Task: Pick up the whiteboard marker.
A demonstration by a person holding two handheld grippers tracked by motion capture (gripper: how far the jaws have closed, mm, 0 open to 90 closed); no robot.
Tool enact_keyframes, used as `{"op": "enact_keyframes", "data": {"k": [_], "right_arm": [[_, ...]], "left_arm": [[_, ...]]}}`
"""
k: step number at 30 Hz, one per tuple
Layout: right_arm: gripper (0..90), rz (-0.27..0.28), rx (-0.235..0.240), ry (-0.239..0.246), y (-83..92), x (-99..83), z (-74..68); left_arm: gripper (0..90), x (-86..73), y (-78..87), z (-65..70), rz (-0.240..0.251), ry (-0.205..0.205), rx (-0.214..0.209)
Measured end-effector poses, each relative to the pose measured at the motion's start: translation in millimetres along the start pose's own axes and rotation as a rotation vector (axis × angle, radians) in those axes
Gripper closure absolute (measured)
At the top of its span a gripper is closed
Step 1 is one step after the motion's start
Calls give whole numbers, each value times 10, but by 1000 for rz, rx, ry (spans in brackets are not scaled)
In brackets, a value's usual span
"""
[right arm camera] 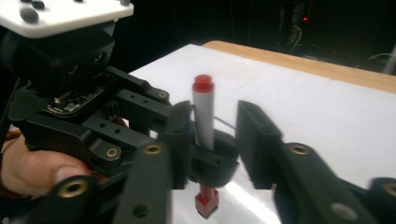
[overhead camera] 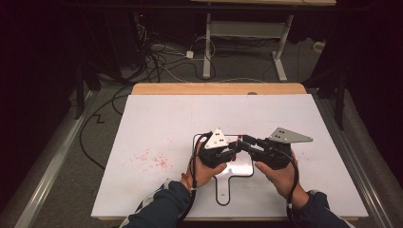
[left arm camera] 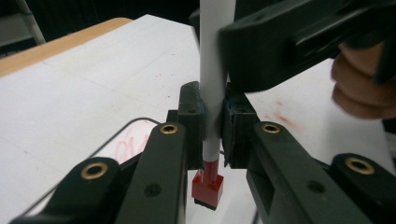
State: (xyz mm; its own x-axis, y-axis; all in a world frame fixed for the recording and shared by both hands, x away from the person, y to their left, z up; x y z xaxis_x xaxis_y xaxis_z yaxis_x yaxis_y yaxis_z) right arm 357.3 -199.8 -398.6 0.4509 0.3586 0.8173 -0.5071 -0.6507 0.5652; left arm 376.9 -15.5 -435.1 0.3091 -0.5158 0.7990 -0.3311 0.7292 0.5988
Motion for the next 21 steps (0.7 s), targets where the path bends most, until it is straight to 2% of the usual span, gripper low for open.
{"op": "enact_keyframes", "data": {"k": [1, 4, 5, 8, 9, 10, 11, 12, 14, 17, 20, 21], "right_arm": [[592, 9, -20, -5, 37, -2, 25], [566, 23, -33, -11, 130, -17, 92], [512, 20, -51, -7, 227, -56, 170], [497, 3, -91, 39, 354, -180, 272], [497, 3, -91, 39, 354, -180, 272], [480, -27, -106, 60, 405, -294, 333], [480, -27, -106, 60, 405, -294, 333], [447, -53, -127, 67, 451, -406, 401], [410, -71, -124, 52, 492, -518, 452], [394, -113, -160, 83, 536, -687, 463], [386, -157, -174, 119, 554, -831, 431], [386, -157, -174, 119, 554, -831, 431]], "left_arm": [[784, 12, -30, -50, 4, -14, -3], [784, 35, -73, -102, 5, -25, 2], [784, 71, -125, -149, 10, -40, 5], [784, 111, -189, -192, 28, -37, -8], [784, 129, -222, -212, 36, -33, -19], [784, 165, -304, -235, 24, -48, -7], [785, 165, -304, -235, 24, -48, -7], [785, 186, -385, -261, 21, -42, -18], [784, 207, -456, -269, 24, -43, -23], [784, 249, -573, -264, 18, -49, -12], [784, 282, -646, -255, 12, -56, 4], [784, 292, -680, -257, 6, -59, 6]]}}
Point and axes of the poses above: each handheld gripper's, and its own axes: y roughly backward along the jaws, x roughly out of its top, z roughly to its right, the point moved 2 cm from there along -y, roughly forward along the jaws, and after that the axes turned 14 degrees about -z, right-handed, at the moved point
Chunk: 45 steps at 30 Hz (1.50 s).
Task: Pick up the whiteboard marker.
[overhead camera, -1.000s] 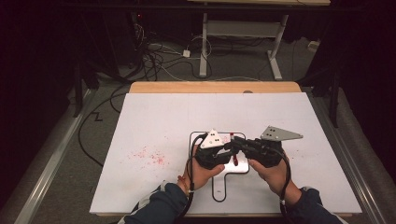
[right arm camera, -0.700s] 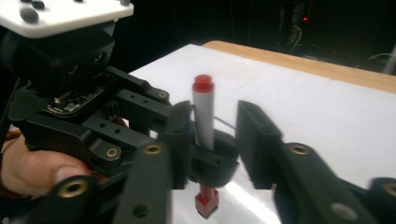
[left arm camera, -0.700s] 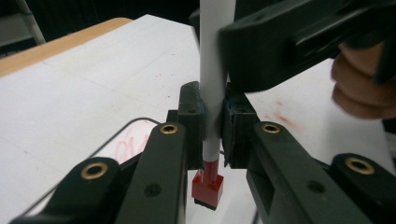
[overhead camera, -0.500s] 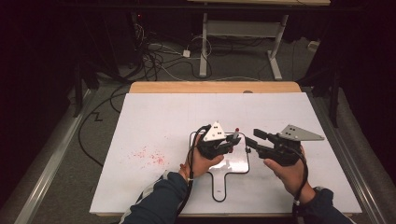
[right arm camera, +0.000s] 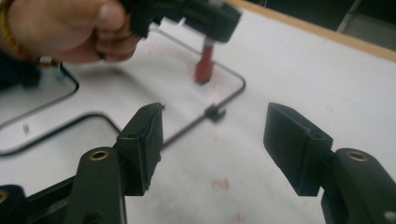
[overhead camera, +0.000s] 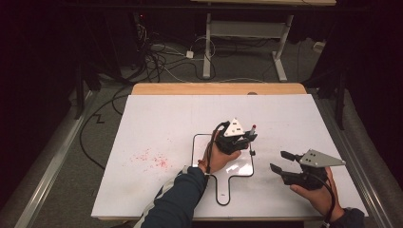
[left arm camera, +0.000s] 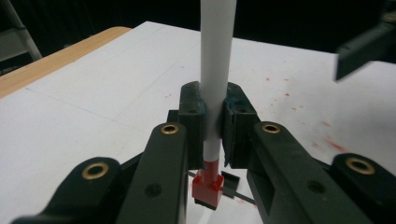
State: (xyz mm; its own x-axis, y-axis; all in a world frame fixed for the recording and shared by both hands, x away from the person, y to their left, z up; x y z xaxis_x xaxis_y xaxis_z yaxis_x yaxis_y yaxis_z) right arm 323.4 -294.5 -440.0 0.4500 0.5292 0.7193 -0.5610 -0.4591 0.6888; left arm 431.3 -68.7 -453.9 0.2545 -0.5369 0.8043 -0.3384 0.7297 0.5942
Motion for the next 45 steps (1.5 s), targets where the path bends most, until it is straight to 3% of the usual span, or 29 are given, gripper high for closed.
{"op": "enact_keyframes", "data": {"k": [3, 16, 23, 31, 34, 41, 45], "right_arm": [[369, -21, 4, 19, 11, -84, -48], [353, -9, 12, 67, -15, -25, -105], [353, -4, 7, 82, -3, -11, -113], [353, 16, 2, 85, 39, 8, -117], [352, 15, -2, 95, 39, 13, -131], [349, 9, 0, 104, 16, 21, -147], [349, 11, -3, 100, 18, 24, -148]], "left_arm": [[785, 9, -118, -21, -24, -5, 10], [786, 15, -244, -53, -62, -26, 17], [787, -54, -143, -173, -76, 8, 28], [787, -195, 1, -221, -58, 19, 18], [787, -269, 97, -235, -62, 6, 27], [788, -375, 244, -290, -68, 38, 32], [788, -437, 331, -311, -78, 28, 43]]}}
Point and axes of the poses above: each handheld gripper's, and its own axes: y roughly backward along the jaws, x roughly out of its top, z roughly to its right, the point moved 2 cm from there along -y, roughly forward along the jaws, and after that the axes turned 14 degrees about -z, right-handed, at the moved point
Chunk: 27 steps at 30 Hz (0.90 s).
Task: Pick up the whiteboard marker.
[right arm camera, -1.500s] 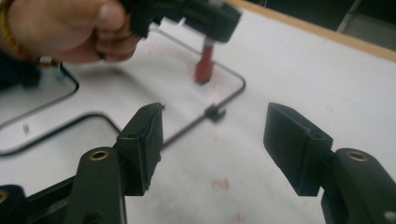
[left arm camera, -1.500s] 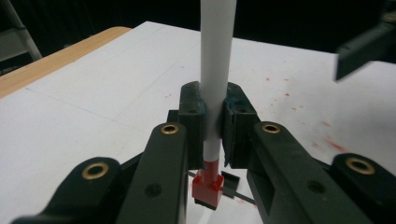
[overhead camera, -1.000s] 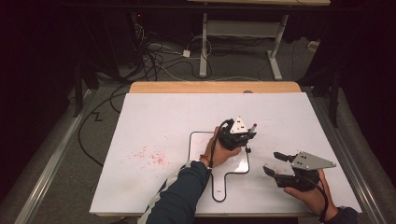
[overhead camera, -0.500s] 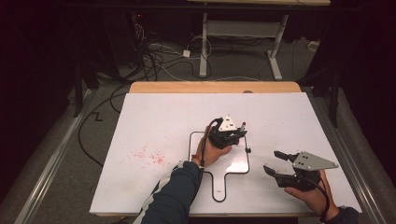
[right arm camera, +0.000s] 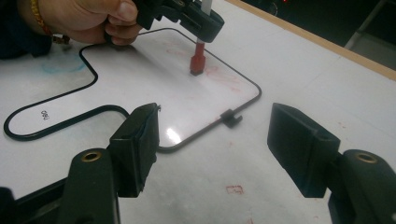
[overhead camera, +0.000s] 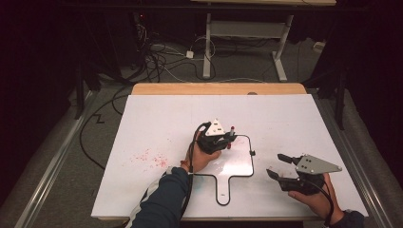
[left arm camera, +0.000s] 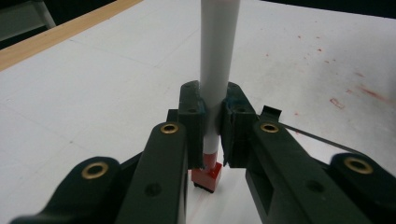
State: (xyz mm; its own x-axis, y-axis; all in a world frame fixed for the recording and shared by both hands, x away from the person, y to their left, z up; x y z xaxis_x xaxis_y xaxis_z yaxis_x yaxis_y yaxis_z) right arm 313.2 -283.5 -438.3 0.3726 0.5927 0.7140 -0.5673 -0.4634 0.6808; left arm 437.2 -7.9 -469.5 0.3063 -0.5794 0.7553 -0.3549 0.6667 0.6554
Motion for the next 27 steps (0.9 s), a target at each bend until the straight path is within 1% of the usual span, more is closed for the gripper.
{"op": "enact_keyframes", "data": {"k": [4, 5, 8, 11, 12, 14, 16, 17, 20, 22, 23, 25, 27], "right_arm": [[349, -2, 0, 3, -3, -2, -1], [349, -3, -1, 5, -5, -2, 0], [349, -8, -1, 5, -15, 8, 2], [348, -10, 1, 2, -38, 24, -1], [348, -12, -1, 8, -44, 27, -1], [348, -16, 0, 5, -50, 25, -8], [347, -18, 4, 9, -48, 21, -17], [347, -22, 0, 11, -47, 24, -21], [348, -19, -2, 21, -48, 34, -33], [347, -20, -1, 30, -49, 39, -42], [347, -21, -3, 33, -48, 38, -48], [344, -23, -8, 38, -46, 37, -49], [340, -19, -13, 40, -40, 41, -41]], "left_arm": [[787, -47, 47, -6, 0, -8, 8], [788, -78, 77, -24, 2, -3, 14], [787, -112, 113, -44, 1, -1, 17], [787, -132, 147, -53, -10, -12, 28], [787, -144, 164, -62, -14, -17, 29], [787, -172, 197, -91, -18, -25, 38], [787, -211, 220, -122, -5, -27, 23], [787, -240, 246, -143, -2, -31, 35], [787, -261, 271, -155, -6, -38, 46], [787, -286, 299, -179, -6, -31, 44], [787, -315, 329, -204, -6, -20, 44], [787, -331, 344, -215, -5, -16, 44], [787, -363, 379, -237, -8, -12, 54]]}}
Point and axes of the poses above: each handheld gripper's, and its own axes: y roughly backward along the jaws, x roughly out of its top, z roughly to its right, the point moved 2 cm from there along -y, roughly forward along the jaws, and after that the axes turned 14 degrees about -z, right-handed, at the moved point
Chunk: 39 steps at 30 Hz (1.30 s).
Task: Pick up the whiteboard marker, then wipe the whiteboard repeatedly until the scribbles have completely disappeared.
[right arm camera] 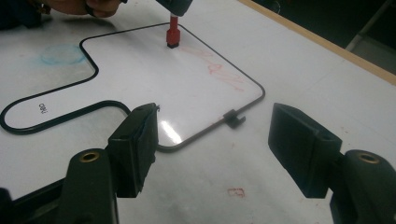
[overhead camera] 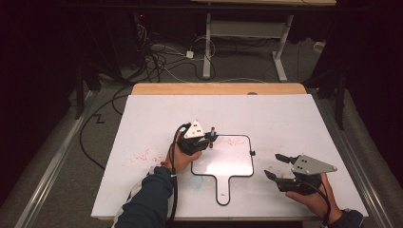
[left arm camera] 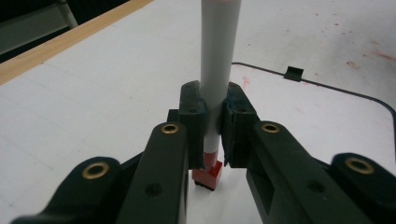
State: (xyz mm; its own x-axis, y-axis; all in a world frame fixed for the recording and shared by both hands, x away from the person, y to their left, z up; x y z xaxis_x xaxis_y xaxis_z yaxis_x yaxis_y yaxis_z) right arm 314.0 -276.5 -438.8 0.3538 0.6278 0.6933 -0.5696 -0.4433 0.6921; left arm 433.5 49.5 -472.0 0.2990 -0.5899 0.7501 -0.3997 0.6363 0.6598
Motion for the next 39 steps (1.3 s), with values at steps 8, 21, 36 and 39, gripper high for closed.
{"op": "enact_keyframes", "data": {"k": [8, 21, 36, 39], "right_arm": [[339, -1, 7, 13, -28, 38, -15], [338, -4, 12, 25, -61, 66, -28], [333, -9, 18, 38, -71, 55, -26], [333, -7, 20, 34, -72, 52, -20]], "left_arm": [[787, -135, 127, -106, 2, 24, 22], [787, -256, 212, -188, 27, 78, 11], [787, 318, -313, 158, 44, -43, -66], [787, 361, -361, 190, 30, -55, -74]]}}
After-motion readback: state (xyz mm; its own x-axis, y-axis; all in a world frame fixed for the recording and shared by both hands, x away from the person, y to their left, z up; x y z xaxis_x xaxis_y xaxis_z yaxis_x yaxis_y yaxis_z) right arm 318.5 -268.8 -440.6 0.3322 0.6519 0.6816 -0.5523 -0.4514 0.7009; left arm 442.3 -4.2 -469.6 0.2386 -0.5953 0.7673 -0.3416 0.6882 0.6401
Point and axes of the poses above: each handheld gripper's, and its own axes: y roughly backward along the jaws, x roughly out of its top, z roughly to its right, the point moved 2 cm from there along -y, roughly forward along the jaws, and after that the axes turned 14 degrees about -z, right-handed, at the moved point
